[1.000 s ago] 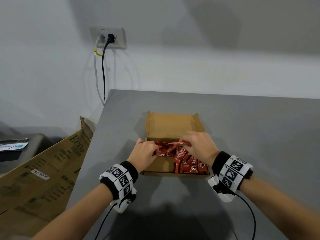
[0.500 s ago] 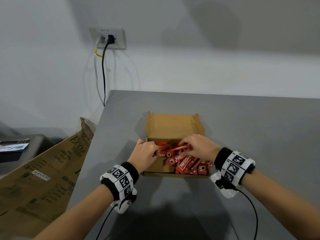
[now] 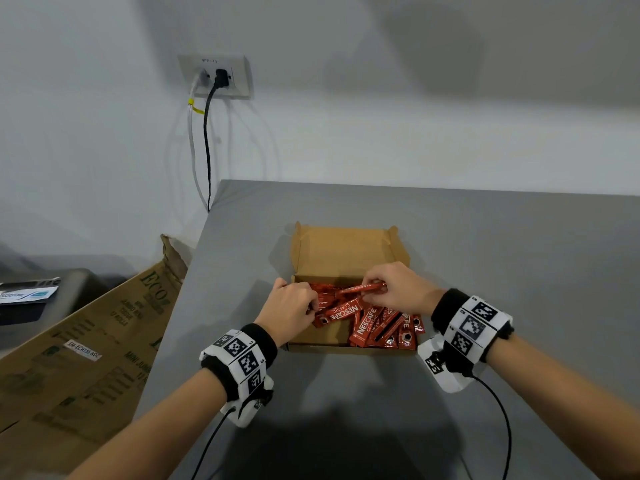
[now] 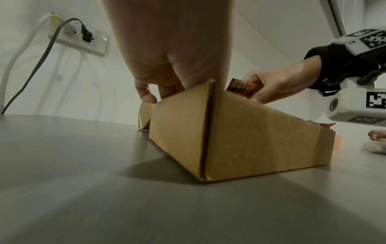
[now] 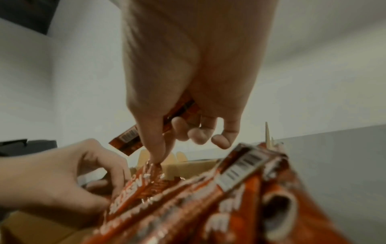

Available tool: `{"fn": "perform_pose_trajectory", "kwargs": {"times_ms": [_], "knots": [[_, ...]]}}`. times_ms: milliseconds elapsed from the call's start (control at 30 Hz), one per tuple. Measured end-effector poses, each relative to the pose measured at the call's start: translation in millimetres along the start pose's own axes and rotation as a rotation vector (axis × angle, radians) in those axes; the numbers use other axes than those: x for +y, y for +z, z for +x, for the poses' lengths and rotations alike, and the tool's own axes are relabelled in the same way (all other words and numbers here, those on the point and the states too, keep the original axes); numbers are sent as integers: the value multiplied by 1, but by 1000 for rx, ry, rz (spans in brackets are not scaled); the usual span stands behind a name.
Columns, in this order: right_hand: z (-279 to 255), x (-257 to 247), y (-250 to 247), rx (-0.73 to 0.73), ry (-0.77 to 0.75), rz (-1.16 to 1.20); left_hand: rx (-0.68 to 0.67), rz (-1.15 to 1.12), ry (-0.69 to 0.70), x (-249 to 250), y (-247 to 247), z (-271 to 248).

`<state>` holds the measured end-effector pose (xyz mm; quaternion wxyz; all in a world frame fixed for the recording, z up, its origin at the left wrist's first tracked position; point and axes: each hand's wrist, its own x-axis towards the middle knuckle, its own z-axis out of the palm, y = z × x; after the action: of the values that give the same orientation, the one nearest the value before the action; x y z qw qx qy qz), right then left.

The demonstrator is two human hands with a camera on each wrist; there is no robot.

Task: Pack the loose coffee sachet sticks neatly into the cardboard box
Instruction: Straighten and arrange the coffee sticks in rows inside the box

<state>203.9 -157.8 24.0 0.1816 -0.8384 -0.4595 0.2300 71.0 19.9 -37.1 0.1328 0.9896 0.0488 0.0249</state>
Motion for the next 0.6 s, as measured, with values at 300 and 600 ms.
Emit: {"fn": "perform_pose_trajectory", "kwargs": {"times_ms": [300,600], "knots": [[12,-33,10,166,-146,30,1,114,16,5,2,-5],[14,-27,29,126,51,170,16,88,11,5,1,-6]]}}
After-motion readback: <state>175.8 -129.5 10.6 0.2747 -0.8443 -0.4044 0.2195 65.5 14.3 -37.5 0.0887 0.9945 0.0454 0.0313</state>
